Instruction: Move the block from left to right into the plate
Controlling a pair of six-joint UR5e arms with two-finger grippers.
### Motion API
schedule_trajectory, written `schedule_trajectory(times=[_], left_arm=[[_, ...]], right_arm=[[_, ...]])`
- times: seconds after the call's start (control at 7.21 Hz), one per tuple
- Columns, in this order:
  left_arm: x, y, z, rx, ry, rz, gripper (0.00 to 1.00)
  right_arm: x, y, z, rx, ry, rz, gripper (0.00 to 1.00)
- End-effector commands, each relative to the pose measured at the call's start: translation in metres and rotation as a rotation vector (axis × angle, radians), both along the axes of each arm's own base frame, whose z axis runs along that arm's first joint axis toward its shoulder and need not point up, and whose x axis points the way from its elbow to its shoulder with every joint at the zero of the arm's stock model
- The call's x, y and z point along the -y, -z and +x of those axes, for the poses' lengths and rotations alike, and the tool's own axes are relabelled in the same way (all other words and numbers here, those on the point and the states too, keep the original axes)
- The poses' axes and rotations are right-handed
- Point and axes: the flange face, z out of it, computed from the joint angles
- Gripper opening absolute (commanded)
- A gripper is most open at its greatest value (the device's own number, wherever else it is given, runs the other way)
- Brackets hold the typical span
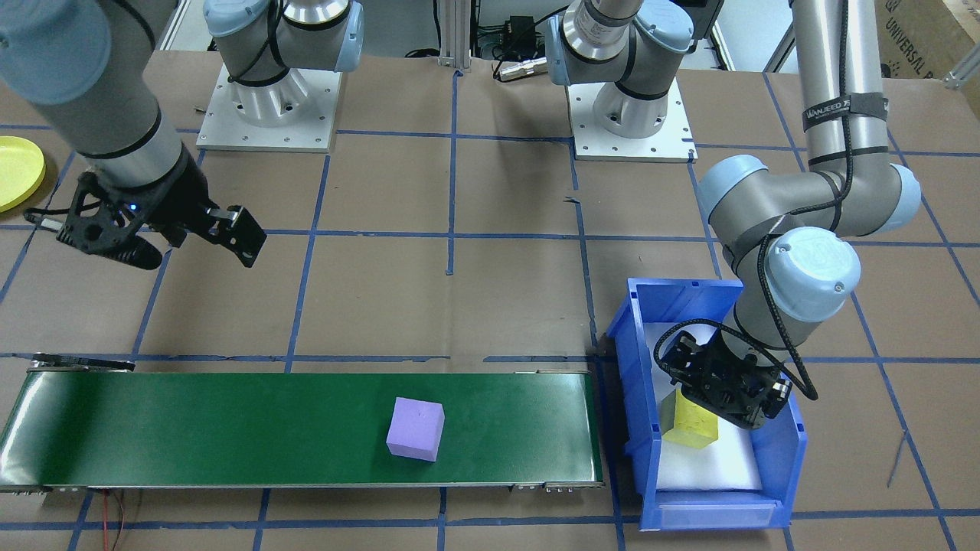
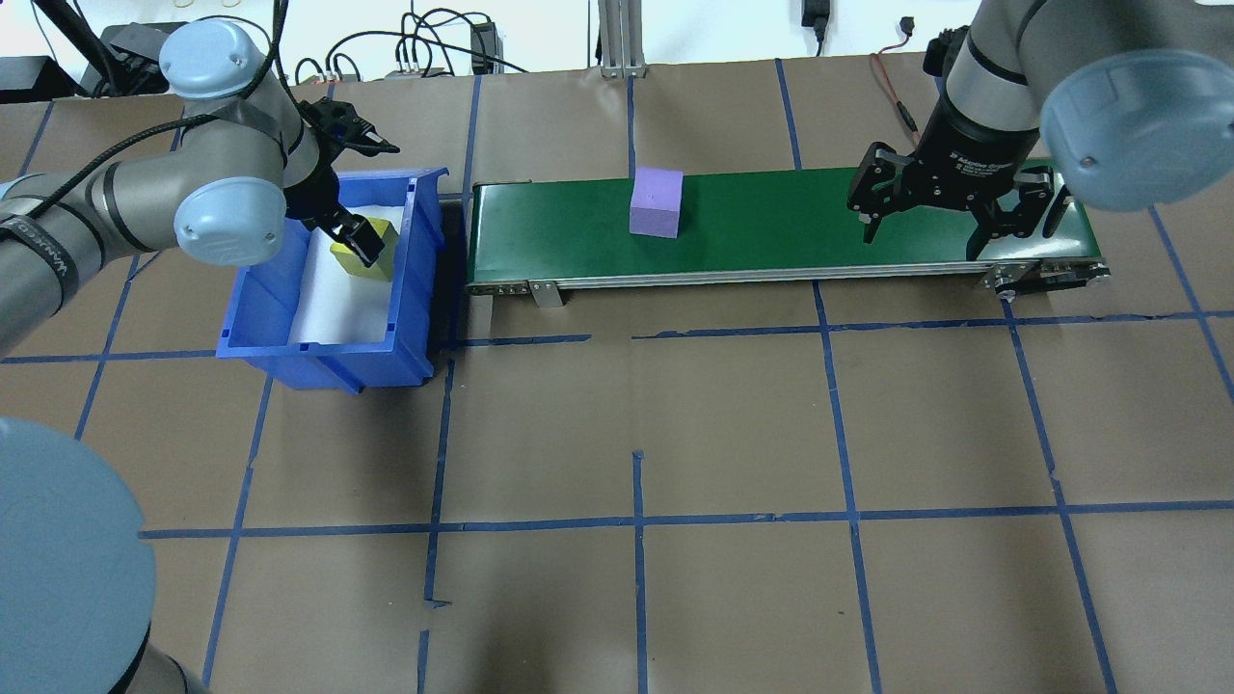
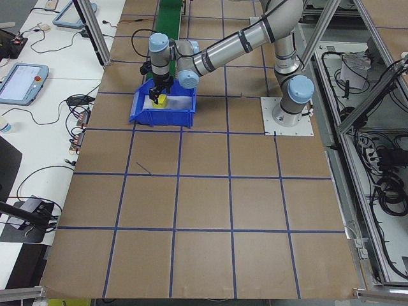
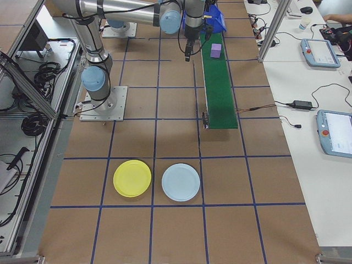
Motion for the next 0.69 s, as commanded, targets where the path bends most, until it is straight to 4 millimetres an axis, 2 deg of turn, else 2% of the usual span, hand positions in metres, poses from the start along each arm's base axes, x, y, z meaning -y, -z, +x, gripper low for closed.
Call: schedule_trajectory(times=[0.0,0.14,0.28,0.42,0.55], left_arm=[[0.001,0.006,-0.002,-0.029,0.007,0.006,0.97],[0.002,0.012,-0.003,-0.035,0.012,0.015,0.97],[0.002,0.013,-0.003,-0.035,0.014,0.016,0.96],[0.002,0.013,-0.002,-0.034,0.012,0.016,0.93],[0.003,0.012,0.003,-0.034,0.006,0.007,0.81]], right_arm=[[0.062,0.046,-0.042,0.055,-0.029,-0.032,1.0],[0.083,0.064,-0.087,0.062,-0.06,-0.022,1.0],[0.092,0.076,-0.112,0.071,-0.151,-0.017,1.0],[0.108,0.087,-0.143,0.105,-0.121,-0.025,1.0],[0.133,0.111,-0.173,0.155,-0.098,-0.028,1.0]])
